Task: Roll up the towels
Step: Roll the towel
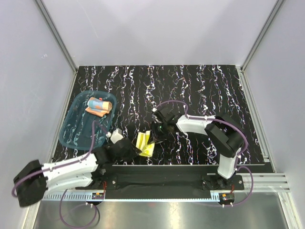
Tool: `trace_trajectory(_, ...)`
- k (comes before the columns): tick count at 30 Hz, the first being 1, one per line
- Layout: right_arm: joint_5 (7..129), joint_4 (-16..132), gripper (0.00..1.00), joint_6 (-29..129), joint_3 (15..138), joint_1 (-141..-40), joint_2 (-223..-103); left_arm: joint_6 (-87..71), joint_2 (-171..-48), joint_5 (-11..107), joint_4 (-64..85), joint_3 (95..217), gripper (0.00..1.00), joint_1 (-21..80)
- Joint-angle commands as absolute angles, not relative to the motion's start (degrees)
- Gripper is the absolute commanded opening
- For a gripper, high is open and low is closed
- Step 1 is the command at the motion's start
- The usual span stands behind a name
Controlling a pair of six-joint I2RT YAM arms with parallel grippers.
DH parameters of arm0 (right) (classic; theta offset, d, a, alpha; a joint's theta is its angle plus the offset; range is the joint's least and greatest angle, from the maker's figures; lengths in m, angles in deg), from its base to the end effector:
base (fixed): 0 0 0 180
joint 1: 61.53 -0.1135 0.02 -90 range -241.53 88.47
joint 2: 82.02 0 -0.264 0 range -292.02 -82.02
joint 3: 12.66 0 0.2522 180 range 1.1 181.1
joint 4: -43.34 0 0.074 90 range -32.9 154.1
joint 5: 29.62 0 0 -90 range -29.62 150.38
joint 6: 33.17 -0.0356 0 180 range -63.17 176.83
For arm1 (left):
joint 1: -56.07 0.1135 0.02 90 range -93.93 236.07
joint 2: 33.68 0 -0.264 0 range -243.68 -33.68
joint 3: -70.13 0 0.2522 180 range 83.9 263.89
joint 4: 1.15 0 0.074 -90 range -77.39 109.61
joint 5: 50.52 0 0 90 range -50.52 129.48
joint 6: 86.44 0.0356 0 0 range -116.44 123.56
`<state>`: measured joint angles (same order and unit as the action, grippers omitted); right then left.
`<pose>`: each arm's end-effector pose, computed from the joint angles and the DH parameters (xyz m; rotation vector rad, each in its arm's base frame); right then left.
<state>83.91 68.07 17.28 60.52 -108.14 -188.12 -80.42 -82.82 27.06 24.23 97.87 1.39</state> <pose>0.2383 0.2728 0.1400 -0.3457 2.8208 0.9935 0.0968 -0.1233 0.1419 -0.7518 2.4410 -0.8477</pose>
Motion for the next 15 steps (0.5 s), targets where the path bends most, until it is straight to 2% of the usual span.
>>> trace_trajectory(1,71.64,84.24,0.2,21.85,63.05,-108.11,-188.19,-72.46,-87.54,12.63,43.84,109.09,0.35,-7.24)
trace_trajectory(2,71.2,85.22,0.2,22.11,63.41,-108.29,-188.36,-72.72,-88.77,3.54,46.95,112.25,0.35,-10.95)
trace_trajectory(4,70.32,87.15,0.2,22.21,64.29,-108.55,-188.98,-71.77,-93.77,-3.29,53.09,121.66,0.37,-19.81)
trace_trajectory(6,70.49,87.6,0.21,22.12,64.47,-108.55,-189.15,-68.52,-100.43,-8.3,54.97,127.11,0.39,-22.84)
trace_trajectory(10,70.67,88.83,0.22,22.38,65.26,-108.73,-188.98,-58.53,-111.26,-11.05,52.45,136.35,0.46,-27.59)
trace_trajectory(15,71.02,89.8,0.22,22.73,65.17,-108.99,-188.01,-52.34,-120.49,-11.23,45.31,138.12,0.56,-29.1)
